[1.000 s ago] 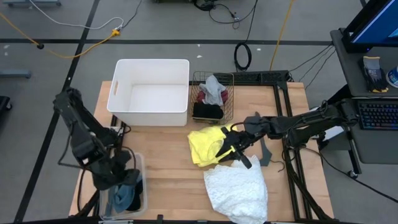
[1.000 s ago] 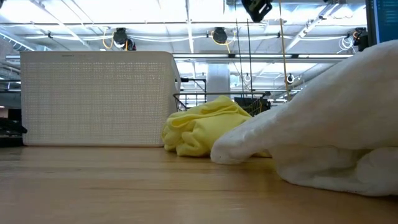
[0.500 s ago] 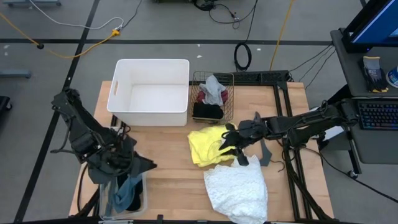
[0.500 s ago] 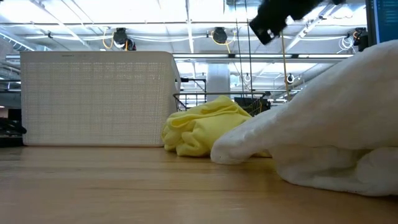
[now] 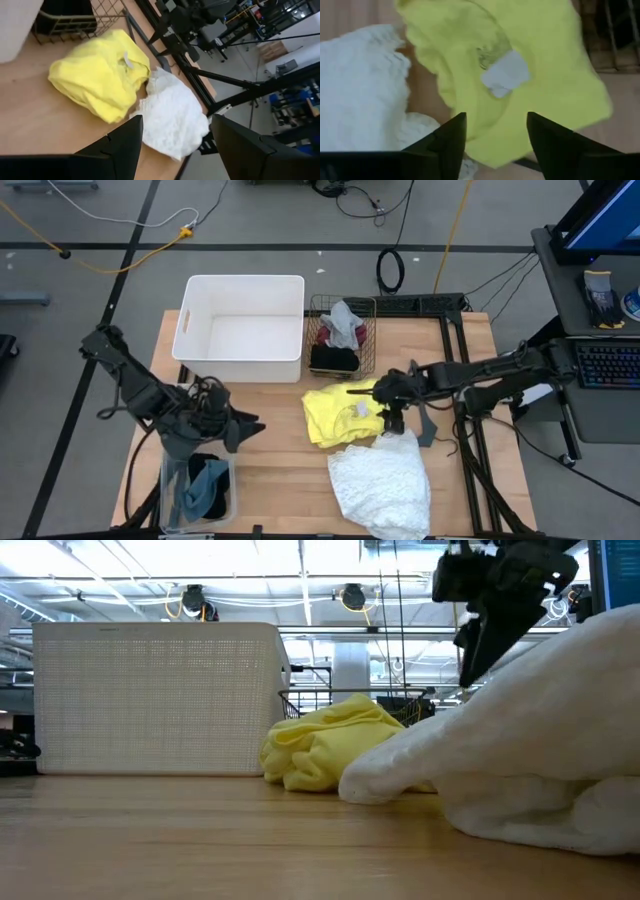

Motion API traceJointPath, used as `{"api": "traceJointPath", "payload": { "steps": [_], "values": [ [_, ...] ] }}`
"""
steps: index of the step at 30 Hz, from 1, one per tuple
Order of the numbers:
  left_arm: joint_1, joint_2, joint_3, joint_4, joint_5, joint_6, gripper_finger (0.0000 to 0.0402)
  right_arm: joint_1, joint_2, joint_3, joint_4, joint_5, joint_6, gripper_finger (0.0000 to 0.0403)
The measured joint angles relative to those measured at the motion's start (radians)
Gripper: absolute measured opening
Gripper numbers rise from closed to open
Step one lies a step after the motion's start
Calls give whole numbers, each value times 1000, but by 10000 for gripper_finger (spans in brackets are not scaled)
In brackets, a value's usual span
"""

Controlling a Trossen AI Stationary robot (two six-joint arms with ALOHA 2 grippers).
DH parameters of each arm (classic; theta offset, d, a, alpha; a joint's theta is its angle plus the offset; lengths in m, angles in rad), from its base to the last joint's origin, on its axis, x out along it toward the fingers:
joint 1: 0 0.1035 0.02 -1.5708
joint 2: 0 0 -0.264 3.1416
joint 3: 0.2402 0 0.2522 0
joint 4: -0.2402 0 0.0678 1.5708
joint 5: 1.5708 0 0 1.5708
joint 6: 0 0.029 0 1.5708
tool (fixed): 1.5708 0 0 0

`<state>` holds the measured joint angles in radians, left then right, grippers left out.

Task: Pick & Place Cloths
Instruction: Put the yellow sweater into the white bin

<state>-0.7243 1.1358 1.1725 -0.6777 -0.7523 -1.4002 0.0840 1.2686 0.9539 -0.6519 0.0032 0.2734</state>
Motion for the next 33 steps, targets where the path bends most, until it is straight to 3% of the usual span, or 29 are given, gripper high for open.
{"api": "traceJointPath", "payload": {
  "steps": [9, 22, 33],
  "values": [
    [41, 0, 0, 0, 20, 37, 241, -121, 0, -1, -26, 27, 58, 258],
    [44, 1, 0, 0, 21, 95, 241, -238, 61, -129, 175, 27, 56, 260],
    [44, 1, 0, -2, 22, 97, 241, -244, 269, -164, 299, 37, 60, 260]
  ]
}}
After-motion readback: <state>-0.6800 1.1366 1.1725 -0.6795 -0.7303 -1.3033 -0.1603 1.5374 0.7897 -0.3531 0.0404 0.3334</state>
